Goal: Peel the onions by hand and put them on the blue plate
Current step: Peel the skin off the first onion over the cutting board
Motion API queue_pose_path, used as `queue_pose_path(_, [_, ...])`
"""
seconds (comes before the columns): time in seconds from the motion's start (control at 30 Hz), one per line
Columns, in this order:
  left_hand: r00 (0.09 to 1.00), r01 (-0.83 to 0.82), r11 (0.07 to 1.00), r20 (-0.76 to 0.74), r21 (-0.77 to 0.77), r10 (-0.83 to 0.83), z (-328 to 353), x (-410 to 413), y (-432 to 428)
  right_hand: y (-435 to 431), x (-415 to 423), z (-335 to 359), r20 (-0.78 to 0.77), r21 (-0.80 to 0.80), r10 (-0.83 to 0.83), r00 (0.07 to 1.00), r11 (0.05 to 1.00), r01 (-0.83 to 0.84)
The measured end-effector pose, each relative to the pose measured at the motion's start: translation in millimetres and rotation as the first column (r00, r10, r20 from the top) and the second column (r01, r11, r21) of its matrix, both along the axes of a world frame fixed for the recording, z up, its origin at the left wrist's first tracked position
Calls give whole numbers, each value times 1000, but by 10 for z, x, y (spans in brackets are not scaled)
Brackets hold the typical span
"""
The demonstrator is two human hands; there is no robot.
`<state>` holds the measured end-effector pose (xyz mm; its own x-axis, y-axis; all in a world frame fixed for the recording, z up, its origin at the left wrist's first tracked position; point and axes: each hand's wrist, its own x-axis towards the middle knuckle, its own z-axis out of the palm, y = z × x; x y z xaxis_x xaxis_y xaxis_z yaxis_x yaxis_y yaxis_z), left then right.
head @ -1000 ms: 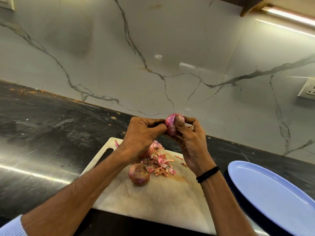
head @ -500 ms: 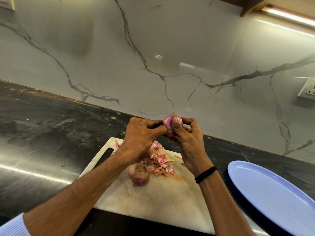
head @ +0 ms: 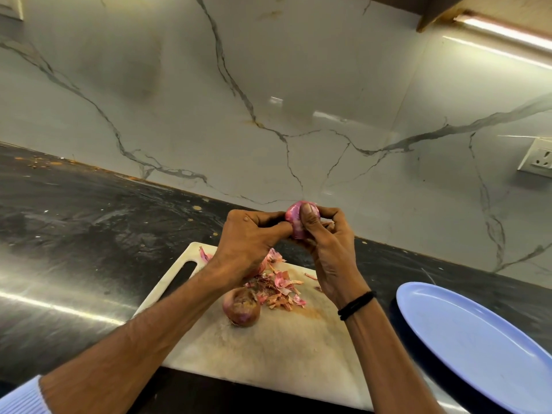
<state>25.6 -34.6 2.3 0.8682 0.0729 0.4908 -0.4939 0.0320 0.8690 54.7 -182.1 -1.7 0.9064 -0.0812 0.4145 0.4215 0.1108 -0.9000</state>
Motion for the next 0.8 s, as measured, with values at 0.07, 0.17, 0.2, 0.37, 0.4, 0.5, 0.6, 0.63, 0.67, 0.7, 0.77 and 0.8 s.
queue_pose_path(0.07, [1000,14,1000,-8,-9,-14,1,2,-16,-19,6,1,1,-9,-6,1000,1000,6])
queue_pose_path(0.17, [1000,7,1000,-14,-12,-7,1,9,-1,-16,14,-3,-2,-15,-2,1000,1000,2])
queue_pose_path(0.2, [1000,0,1000,-11,-1,0,0,13,4,-15,12,-6,0,-21,0,1000,1000,0])
queue_pose_path(0.37, [999,-50,998,0,49,50,-25,43,19,0,-4,-23,-9,-56,7,1000,998,-8])
queue_pose_path(0.4, [998,-56,997,2,54,56,-26,43,21,5,-8,-22,-13,-58,8,1000,998,-9])
queue_pose_path(0.5, [998,-68,995,8,75,67,-26,38,24,3,-13,-7,-14,-58,10,1000,998,-11])
queue_pose_path(0.6, [998,-57,994,11,88,57,-13,26,25,-1,-16,-2,-11,-62,13,1000,998,-14])
queue_pose_path(0.63, [998,-58,994,16,93,57,-10,23,25,3,-18,0,-8,-62,12,1000,998,-13])
queue_pose_path(0.67, [998,-63,993,23,99,61,-5,15,23,5,-23,4,-9,-60,13,1000,998,-13])
queue_pose_path(0.7, [997,-72,992,33,101,69,-5,12,25,2,-25,8,-13,-50,20,1000,999,-20])
queue_pose_path(0.77, [994,-99,991,53,95,94,-11,22,32,-8,-43,33,-33,18,56,998,998,-55])
queue_pose_path(0.8, [993,-109,990,57,92,104,-14,26,39,-10,-54,48,-39,46,73,997,996,-72])
